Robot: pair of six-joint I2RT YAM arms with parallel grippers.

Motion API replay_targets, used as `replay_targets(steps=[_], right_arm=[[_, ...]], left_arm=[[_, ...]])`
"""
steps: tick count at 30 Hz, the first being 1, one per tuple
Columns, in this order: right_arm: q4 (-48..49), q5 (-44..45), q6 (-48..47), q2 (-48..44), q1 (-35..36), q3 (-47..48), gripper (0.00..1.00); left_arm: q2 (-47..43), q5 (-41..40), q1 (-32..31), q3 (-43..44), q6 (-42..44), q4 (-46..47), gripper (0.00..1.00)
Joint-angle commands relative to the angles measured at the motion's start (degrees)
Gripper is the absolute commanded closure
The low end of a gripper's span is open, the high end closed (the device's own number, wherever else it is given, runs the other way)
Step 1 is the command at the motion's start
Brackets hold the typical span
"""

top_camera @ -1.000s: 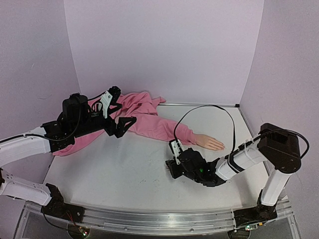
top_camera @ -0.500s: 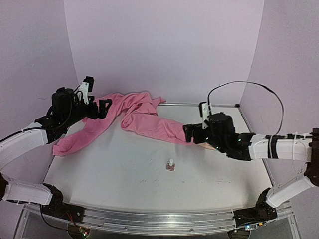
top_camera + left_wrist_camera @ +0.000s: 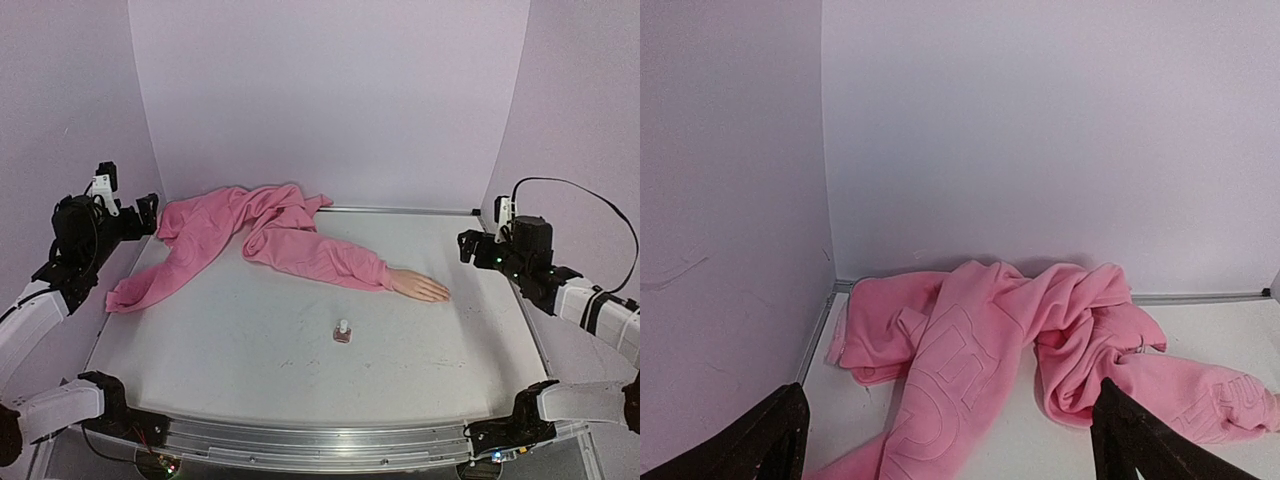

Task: Paint the nails

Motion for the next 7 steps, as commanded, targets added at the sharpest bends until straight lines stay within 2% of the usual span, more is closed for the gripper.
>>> replay_targets(steps=[1,7], right_arm=[[0.3,-3.6,-1.9,-2.2,0.3,2.1,0.02],[1.9,-4.1,-2.3,-5.3,0.3,0.5,0.02]], left_arm=[[-1.1,2.0,0.1,-0.3,1.8,0.3,0.01],[-0.7,3.4,0.1,-0.9,-0.5,0.4,0.01]])
